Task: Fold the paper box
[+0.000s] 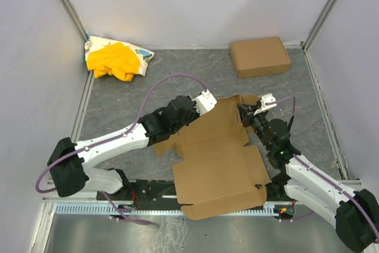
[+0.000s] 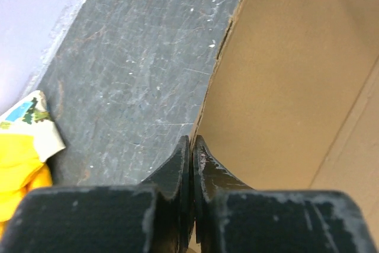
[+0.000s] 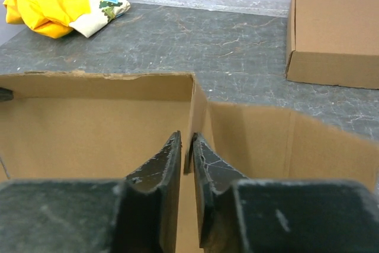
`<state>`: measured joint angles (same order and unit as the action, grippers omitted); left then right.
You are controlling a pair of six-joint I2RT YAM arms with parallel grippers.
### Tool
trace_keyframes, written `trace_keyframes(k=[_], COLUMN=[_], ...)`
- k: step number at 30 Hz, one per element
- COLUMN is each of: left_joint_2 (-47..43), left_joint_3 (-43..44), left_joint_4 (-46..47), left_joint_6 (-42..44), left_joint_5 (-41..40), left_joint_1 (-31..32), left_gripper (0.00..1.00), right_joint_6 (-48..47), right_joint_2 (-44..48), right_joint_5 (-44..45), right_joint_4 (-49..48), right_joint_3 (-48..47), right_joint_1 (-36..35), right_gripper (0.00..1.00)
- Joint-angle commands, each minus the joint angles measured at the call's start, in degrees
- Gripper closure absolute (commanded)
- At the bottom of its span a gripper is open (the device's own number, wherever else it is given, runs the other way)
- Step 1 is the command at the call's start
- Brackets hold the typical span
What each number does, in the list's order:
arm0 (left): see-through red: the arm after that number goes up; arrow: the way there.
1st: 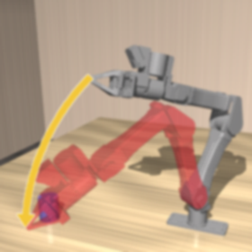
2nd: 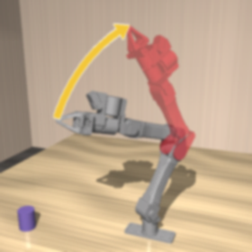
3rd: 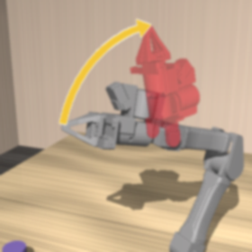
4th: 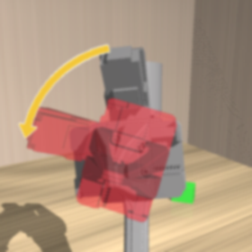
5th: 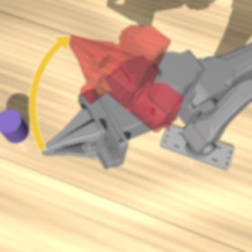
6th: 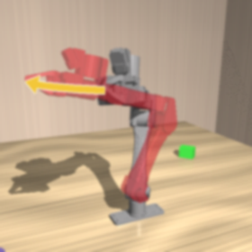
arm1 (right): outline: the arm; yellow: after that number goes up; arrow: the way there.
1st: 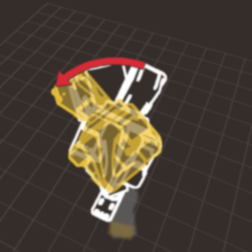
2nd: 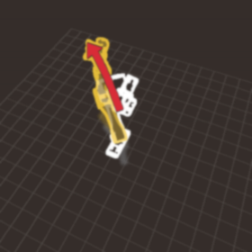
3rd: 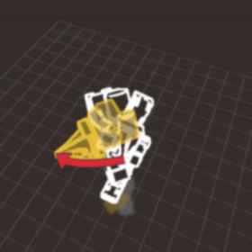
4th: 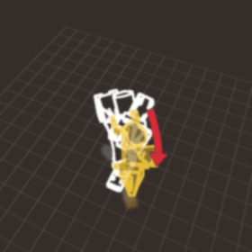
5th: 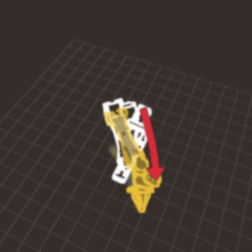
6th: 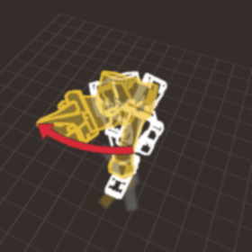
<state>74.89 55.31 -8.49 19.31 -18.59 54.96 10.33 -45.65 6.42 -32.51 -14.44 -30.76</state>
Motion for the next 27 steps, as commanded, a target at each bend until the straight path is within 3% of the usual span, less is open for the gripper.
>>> trace_keyframes(k=[1,8,17,24,27], left_joint_2=[-0.2,-0.5,-1.5,0.2,-1.4], left_joint_3=[-0.1,-3.9,-16.9,-16.8,-19.0], left_joint_4=[7.3,19.0,42.3,48.2,48.8], left_joint_6=[4.2,17.7,43.2,49.1,50.8], left_joint_5=[-8.8,-21.4,-24.4,-24.0,-20.9], left_joint_1=[1.4,2.4,4.8,4.9,5.1], left_gripper=[0.97,0.97,0.97,0.97,0.97], right_joint_6=[1.7,2.9,3.2,2.2,2.8], right_joint_2=[0.2,3.0,9.2,5.5,0.2], right_joint_5=[-1.7,-1.9,11.7,24.5,23.5], right_joint_4=[3.2,14.5,39.8,46.6,49.1], right_joint_3=[-4.4,-9.7,-19.6,-25.2,-28.9], right_joint_1=[-0.4,-0.4,-0.4,0.6,3.5], right_gripper=[0.74,0.49,0.47,0.45,0.45])
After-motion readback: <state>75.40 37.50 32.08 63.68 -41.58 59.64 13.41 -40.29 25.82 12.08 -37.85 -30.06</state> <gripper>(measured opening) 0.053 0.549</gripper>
